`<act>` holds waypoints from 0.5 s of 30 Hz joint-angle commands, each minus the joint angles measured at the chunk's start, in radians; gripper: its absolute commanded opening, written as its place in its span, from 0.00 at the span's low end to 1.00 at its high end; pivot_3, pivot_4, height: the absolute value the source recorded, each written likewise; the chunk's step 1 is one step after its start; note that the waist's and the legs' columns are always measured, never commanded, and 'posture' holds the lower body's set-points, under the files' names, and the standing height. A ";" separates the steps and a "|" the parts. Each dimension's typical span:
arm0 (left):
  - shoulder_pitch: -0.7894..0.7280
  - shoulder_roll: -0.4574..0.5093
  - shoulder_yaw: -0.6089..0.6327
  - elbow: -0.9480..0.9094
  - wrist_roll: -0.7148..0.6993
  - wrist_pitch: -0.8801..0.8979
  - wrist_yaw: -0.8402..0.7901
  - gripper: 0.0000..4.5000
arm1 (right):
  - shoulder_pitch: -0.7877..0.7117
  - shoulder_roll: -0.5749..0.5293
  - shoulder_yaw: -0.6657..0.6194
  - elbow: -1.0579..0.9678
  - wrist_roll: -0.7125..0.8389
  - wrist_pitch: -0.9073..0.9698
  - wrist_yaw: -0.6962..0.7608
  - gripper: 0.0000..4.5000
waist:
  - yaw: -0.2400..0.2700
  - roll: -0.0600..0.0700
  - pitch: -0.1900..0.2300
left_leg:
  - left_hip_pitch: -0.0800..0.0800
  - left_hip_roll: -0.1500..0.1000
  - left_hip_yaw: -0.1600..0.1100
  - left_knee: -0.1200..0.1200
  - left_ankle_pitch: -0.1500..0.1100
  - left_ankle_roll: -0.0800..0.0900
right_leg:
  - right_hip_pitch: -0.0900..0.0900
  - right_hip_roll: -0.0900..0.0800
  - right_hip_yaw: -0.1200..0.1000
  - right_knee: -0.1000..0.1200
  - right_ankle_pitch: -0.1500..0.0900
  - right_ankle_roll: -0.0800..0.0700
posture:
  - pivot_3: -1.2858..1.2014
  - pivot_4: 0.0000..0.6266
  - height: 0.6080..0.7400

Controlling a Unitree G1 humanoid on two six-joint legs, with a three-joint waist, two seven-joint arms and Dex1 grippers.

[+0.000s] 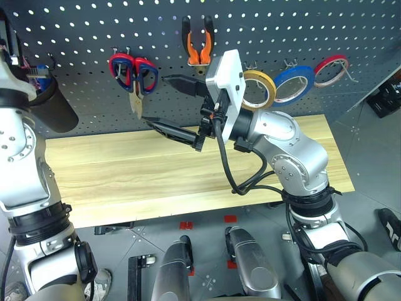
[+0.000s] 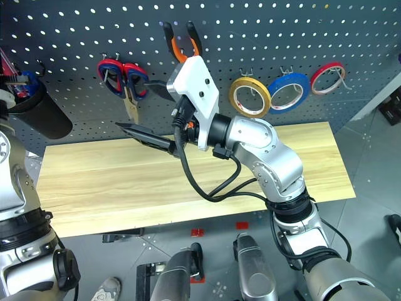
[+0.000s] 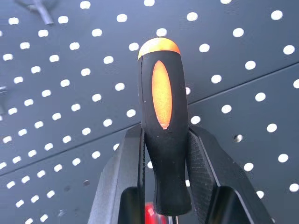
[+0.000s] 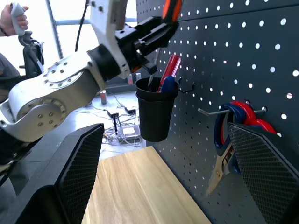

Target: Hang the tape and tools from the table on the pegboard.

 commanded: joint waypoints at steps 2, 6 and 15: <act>0.021 -0.003 0.064 -0.109 0.010 0.024 0.048 0.60 | -0.014 0.012 -0.019 -0.045 0.038 -0.006 0.013 1.00 | 0.001 -0.003 -0.003 | 0.000 0.000 0.000 0.000 0.000 0.000 | -0.001 0.000 0.000 0.003 0.000 0.000 | 0.41 0.44 1.00; 0.029 -0.010 0.072 -0.140 0.013 0.061 0.072 0.87 | -0.012 0.011 -0.016 -0.039 0.040 -0.013 0.020 1.00 | 0.001 -0.006 -0.013 | 0.000 0.000 0.001 0.001 0.000 0.000 | -0.002 0.000 0.000 0.005 0.000 0.000 | 0.41 0.43 1.00; -0.014 -0.077 -0.152 -0.348 -0.085 0.385 0.006 0.87 | 0.066 -0.026 -0.046 -0.075 0.058 0.002 0.013 1.00 | 0.017 -0.011 -0.039 | 0.000 0.000 0.004 0.001 0.000 0.000 | -0.007 -0.001 0.000 0.011 0.000 0.000 | 0.42 0.39 1.00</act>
